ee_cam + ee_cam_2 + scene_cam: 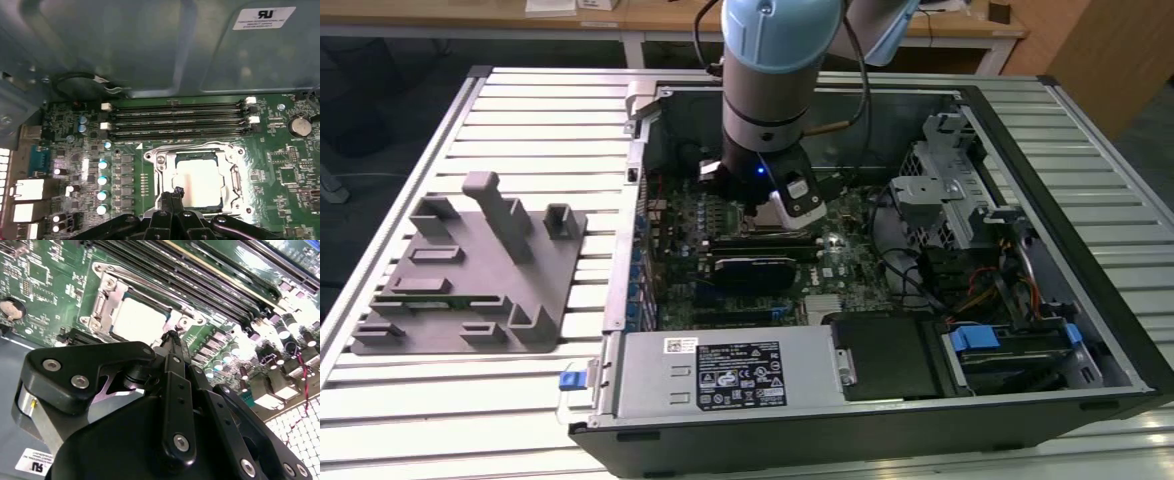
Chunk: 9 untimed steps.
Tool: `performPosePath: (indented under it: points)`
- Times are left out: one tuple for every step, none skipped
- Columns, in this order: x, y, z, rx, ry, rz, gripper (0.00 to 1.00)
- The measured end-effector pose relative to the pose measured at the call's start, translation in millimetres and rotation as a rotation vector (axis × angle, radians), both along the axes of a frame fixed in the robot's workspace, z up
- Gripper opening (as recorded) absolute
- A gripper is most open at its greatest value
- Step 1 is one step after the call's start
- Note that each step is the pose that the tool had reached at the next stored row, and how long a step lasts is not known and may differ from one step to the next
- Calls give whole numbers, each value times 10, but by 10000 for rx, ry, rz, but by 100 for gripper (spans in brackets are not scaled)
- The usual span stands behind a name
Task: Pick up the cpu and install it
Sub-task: 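Install the second cpu locking lever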
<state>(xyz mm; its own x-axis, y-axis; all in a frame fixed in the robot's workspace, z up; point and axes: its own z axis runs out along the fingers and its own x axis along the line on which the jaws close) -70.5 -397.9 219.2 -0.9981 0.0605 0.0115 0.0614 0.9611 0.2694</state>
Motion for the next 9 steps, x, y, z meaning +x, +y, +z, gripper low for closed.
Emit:
performPosePath:
  points:
    - [18, 8, 0, -41, 0, 1, 11]
    - [38, 14, 0, -80, 0, 0, 11]
    - [60, 20, 0, -118, 0, 1, 11]
    - [82, 25, 0, -158, 1, 1, 11]
    - [104, 31, 0, -197, 0, 1, 11]
    - [127, 37, 0, -241, 1, 1, 11]
    - [148, 43, 0, -287, -1, 1, 11]
    - [168, 49, 0, -340, 0, 1, 11]
    - [185, 56, 0, -402, -1, 0, 11]
